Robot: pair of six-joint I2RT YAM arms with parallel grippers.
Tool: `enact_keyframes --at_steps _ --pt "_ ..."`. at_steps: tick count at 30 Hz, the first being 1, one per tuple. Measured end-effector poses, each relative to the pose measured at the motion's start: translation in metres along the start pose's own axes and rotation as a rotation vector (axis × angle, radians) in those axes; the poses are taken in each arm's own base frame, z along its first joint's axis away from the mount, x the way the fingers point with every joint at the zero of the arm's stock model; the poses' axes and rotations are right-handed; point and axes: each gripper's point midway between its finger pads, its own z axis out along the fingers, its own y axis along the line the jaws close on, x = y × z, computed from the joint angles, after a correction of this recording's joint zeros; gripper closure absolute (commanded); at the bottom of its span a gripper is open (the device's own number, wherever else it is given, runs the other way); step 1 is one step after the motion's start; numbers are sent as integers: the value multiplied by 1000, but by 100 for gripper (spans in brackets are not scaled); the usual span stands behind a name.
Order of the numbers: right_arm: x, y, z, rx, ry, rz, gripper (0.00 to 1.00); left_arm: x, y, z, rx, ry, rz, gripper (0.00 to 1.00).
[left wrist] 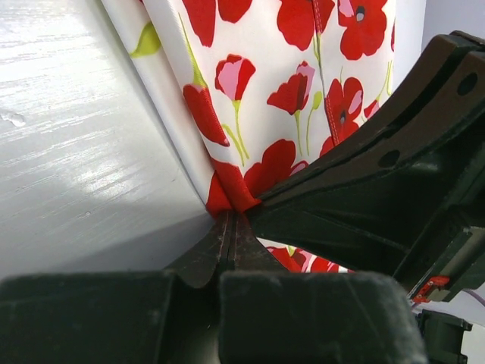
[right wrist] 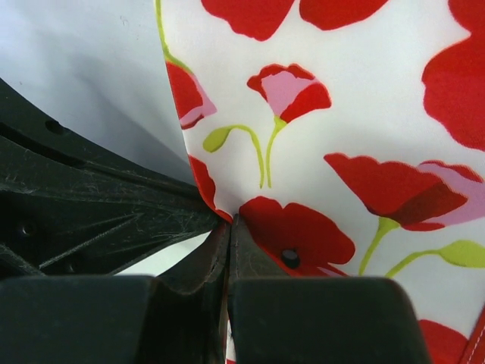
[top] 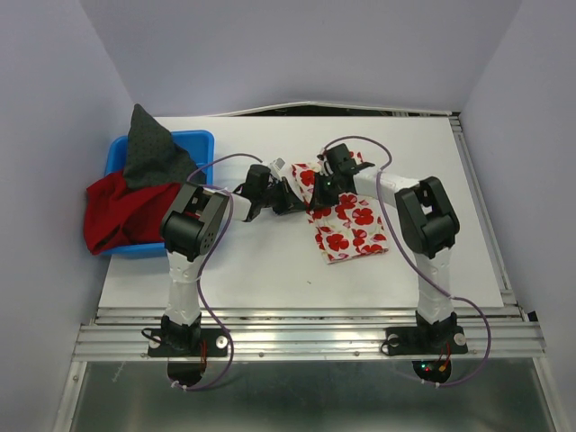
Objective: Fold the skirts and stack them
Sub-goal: Fold the skirt
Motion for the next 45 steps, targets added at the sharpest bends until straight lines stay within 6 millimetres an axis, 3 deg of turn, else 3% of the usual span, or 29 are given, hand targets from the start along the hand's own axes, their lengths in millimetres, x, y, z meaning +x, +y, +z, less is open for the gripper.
enact_keyframes --at_steps 5,9,12,14,19,21,25,31,35,42,45 --pt "-2 0 3 -45 11 58 99 -1 1 -1 1 -2 -1 100" --pt "-5 -2 8 -89 14 100 99 -2 6 -9 0 -14 2 88" --pt "-7 -1 11 -119 16 112 99 3 9 -30 -15 -18 2 81" --pt "-6 1 12 -134 18 115 89 2 5 -40 -11 -24 18 79" --pt "-6 9 17 -197 30 130 73 -22 -44 -72 70 -102 192 78" --pt "-5 11 17 -219 36 137 72 -24 -62 -79 106 -115 249 78" --pt "-6 16 18 -258 51 161 66 -5 -83 -78 158 -77 301 78" --pt "-7 19 18 -302 71 202 70 44 -86 -67 179 49 245 83" --pt "-6 17 19 -314 84 232 71 56 -81 -59 171 85 191 87" --pt "-7 18 18 -330 89 241 70 84 -16 -28 52 176 26 96" --pt "-7 19 17 -337 89 227 67 71 -15 -24 58 156 26 99"
